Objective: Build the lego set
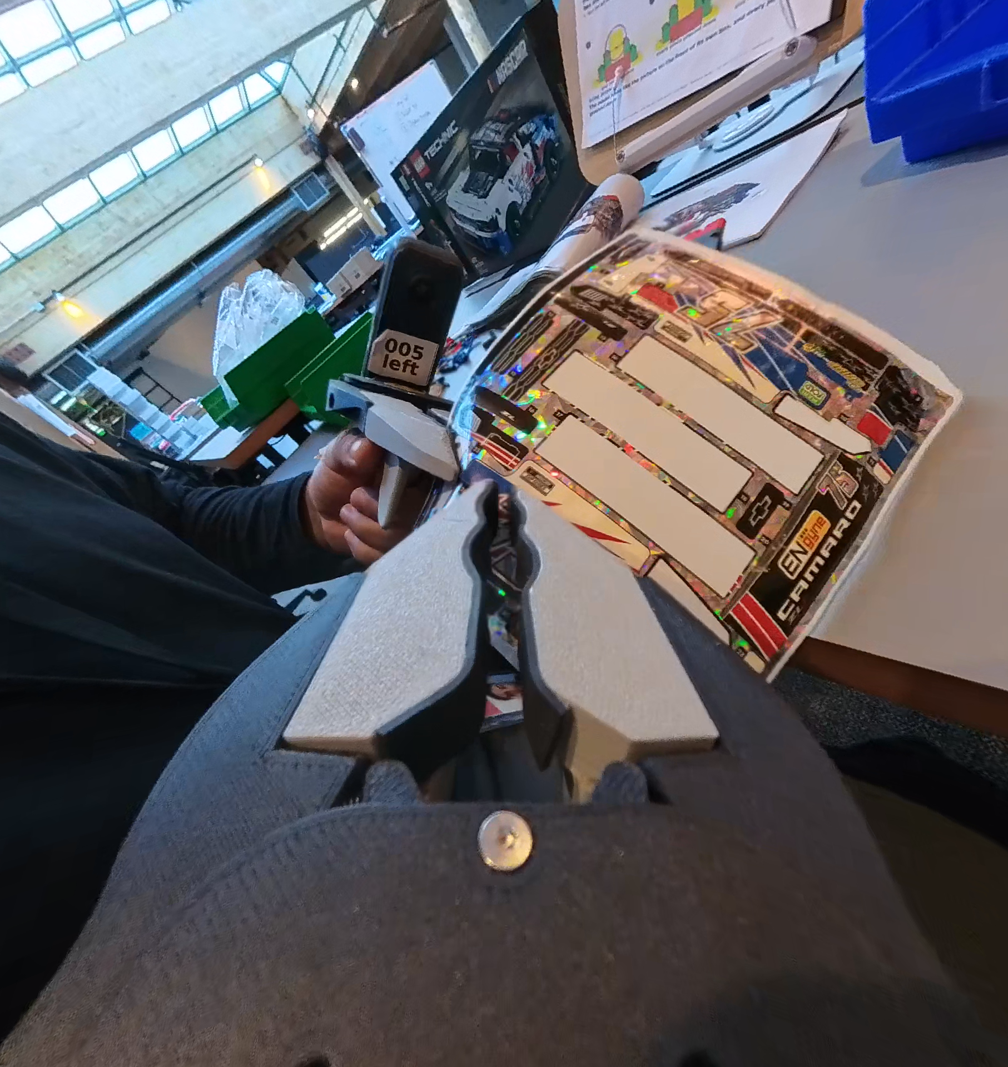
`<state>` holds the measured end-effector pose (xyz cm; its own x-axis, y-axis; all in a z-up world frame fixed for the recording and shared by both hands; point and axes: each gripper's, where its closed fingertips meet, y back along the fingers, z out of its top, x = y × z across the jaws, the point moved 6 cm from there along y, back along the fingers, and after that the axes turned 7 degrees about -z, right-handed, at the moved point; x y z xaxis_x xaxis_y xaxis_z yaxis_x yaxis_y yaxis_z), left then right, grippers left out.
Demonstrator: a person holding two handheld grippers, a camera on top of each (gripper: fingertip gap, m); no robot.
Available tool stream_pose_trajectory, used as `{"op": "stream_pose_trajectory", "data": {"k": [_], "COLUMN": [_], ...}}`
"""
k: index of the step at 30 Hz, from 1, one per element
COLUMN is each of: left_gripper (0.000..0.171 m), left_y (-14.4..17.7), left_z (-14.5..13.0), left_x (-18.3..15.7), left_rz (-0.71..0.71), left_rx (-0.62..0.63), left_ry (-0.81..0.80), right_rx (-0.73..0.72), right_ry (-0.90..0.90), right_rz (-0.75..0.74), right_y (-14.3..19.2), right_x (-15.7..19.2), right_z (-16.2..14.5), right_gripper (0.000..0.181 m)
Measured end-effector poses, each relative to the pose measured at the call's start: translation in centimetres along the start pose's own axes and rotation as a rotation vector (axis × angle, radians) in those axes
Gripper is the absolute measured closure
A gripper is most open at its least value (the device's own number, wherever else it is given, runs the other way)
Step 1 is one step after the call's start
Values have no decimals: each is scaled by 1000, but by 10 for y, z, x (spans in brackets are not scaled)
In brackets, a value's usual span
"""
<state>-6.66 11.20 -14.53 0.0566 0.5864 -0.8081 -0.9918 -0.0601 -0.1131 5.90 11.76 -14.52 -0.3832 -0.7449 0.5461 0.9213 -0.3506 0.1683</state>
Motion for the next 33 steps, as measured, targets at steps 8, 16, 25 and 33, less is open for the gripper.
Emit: {"op": "stream_pose_trajectory", "data": {"k": [8,16,25,33], "left_gripper": [171,171,171,171], "left_y": [-3,-8,-10,-10], "left_z": [2,2,5,6], "left_x": [-4,-10,-13,-16], "left_rz": [-50,-132,-168,-162], "left_rx": [-7,0,-6,-6], "left_ry": [2,23,19,-29], "right_rx": [35,-26,-91,-104], "right_ry": [178,81,-119,-273], "right_rz": [-23,114,272,366], "right_y": [-7,-5,-3,-6], "right_x": [20,22,18,16], "right_z": [0,2,2,2], "right_gripper": [167,171,175,176]}}
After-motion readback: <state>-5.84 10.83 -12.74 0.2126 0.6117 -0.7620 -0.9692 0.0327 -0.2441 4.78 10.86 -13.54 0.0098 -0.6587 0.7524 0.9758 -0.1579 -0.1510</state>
